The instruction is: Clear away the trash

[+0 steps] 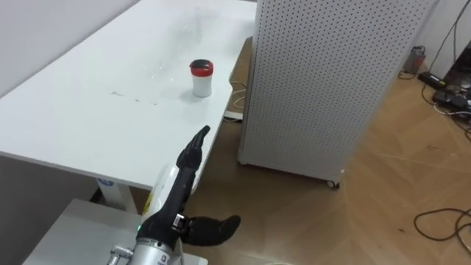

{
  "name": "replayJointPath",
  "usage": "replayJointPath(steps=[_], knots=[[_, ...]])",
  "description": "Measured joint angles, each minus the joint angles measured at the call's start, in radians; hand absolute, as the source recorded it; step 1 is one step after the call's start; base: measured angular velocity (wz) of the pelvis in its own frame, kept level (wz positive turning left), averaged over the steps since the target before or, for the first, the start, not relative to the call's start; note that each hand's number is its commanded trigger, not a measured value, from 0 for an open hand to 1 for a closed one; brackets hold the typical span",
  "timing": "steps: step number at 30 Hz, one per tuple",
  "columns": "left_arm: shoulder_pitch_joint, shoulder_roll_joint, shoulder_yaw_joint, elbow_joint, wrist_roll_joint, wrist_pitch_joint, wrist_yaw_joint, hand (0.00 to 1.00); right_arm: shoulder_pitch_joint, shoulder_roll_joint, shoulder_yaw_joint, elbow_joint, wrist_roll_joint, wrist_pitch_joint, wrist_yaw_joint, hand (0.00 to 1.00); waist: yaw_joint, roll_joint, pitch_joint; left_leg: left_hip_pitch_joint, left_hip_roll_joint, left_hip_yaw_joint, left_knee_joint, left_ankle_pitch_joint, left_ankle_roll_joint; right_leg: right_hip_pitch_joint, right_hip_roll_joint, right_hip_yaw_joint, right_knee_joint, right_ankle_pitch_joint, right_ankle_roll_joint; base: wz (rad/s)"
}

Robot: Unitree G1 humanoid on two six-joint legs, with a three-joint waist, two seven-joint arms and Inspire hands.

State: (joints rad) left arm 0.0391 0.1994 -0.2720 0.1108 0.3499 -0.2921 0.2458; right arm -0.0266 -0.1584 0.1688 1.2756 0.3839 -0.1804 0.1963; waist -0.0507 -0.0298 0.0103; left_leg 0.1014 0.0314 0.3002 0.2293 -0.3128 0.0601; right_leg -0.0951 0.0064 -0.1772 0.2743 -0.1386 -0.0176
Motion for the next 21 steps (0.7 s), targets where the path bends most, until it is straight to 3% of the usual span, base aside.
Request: replayJointPath(steps=[11, 13, 15, 16, 17, 18, 19, 21], knots=[[0.009, 0.010, 0.018, -0.001, 0.013, 0.000, 0.062, 0.00, 0.008, 0.000, 0.001, 0.000, 0.002, -0.002, 0.021, 1.00, -0.004, 0.005, 0.0017, 0.007, 0.018, -0.003, 0.048, 0.000, -0.002, 0.052, 0.018, -0.001, -0.054, 0.017, -0.007, -0.03], [0.021, 0.012, 0.024, 0.000, -0.002, 0.000, 0.068, 0.00, 0.010, 0.001, 0.008, 0.001, 0.000, 0.000, 0.015, 1.00, 0.000, 0.002, 0.0032, -0.003, 0.025, -0.002, 0.127, 0.000, -0.003, 0.067, 0.018, -0.043, -0.036, 0.001, -0.024, -0.27], [0.030, 0.010, 0.042, 0.007, -0.006, 0.000, 0.068, 0.00, 0.014, -0.002, 0.008, 0.000, -0.001, -0.001, 0.016, 1.00, 0.010, -0.003, 0.0028, -0.044, 0.037, -0.003, 0.257, 0.000, -0.005, 0.073, 0.012, -0.053, -0.020, -0.018, -0.031, -0.40], [0.031, 0.010, 0.057, 0.015, -0.005, 0.000, 0.068, 0.00, 0.015, -0.003, 0.008, 0.000, -0.005, -0.001, 0.015, 1.00, 0.016, -0.002, 0.0037, -0.091, 0.055, -0.009, 0.379, 0.013, -0.029, 0.079, 0.006, -0.041, -0.004, -0.029, -0.036, -0.35], [0.031, 0.009, 0.067, 0.018, -0.005, 0.000, 0.068, 0.00, 0.015, -0.002, 0.008, 0.000, -0.008, 0.000, 0.015, 1.00, 0.018, -0.005, 0.0054, -0.122, 0.064, -0.019, 0.442, 0.031, -0.057, 0.082, 0.002, -0.035, 0.005, -0.035, -0.038, -0.38], [0.034, 0.004, 0.083, 0.026, -0.006, -0.001, 0.070, 0.00, 0.019, -0.002, 0.006, 0.000, -0.015, 0.001, 0.014, 1.00, 0.026, -0.018, 0.0116, -0.180, 0.063, -0.065, 0.561, 0.072, -0.089, 0.089, -0.004, -0.012, 0.019, -0.051, -0.040, -0.21], [0.038, 0.000, 0.085, 0.039, -0.013, -0.005, 0.074, 0.00, 0.020, -0.006, 0.005, 0.006, -0.017, 0.008, 0.006, 1.00, 0.026, -0.014, 0.0085, -0.229, 0.057, -0.117, 0.582, 0.045, -0.061, 0.093, 0.000, -0.007, 0.027, -0.065, -0.044, -0.11], [0.037, -0.010, 0.083, 0.047, -0.043, -0.006, 0.076, 0.00, 0.020, -0.006, 0.005, 0.008, 0.004, 0.021, -0.008, 1.00, 0.028, -0.015, 0.0101, -0.328, 0.042, -0.178, 0.528, 0.016, -0.046, 0.088, -0.007, 0.001, 0.054, -0.103, -0.048, 0.00]])
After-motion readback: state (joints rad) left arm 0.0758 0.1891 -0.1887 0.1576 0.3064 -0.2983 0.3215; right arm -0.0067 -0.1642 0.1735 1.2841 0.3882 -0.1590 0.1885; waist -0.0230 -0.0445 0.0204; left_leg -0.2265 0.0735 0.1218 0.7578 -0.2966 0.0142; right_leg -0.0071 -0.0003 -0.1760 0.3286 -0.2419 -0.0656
